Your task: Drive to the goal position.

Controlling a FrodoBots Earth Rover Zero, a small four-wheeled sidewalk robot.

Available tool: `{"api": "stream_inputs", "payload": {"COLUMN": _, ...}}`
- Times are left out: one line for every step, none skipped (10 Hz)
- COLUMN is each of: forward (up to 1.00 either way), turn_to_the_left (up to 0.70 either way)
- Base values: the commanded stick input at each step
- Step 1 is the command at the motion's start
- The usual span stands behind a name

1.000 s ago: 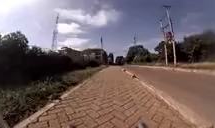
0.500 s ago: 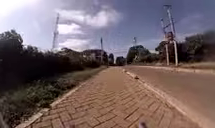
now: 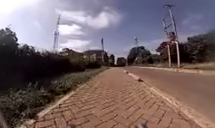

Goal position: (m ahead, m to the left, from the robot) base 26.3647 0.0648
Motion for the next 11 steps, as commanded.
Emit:
{"api": "stream_inputs", "payload": {"forward": 0.7, "turn_to_the_left": 0.0}}
{"api": "stream_inputs", "payload": {"forward": 0.7, "turn_to_the_left": 0.0}}
{"api": "stream_inputs", "payload": {"forward": 0.7, "turn_to_the_left": 0.0}}
{"api": "stream_inputs", "payload": {"forward": 0.7, "turn_to_the_left": 0.0}}
{"api": "stream_inputs", "payload": {"forward": 0.7, "turn_to_the_left": 0.0}}
{"api": "stream_inputs", "payload": {"forward": 0.7, "turn_to_the_left": 0.0}}
{"api": "stream_inputs", "payload": {"forward": 0.7, "turn_to_the_left": 0.0}}
{"api": "stream_inputs", "payload": {"forward": 0.7, "turn_to_the_left": 0.0}}
{"api": "stream_inputs", "payload": {"forward": 0.7, "turn_to_the_left": 0.0}}
{"api": "stream_inputs", "payload": {"forward": 0.7, "turn_to_the_left": 0.0}}
{"api": "stream_inputs", "payload": {"forward": 0.7, "turn_to_the_left": 0.0}}
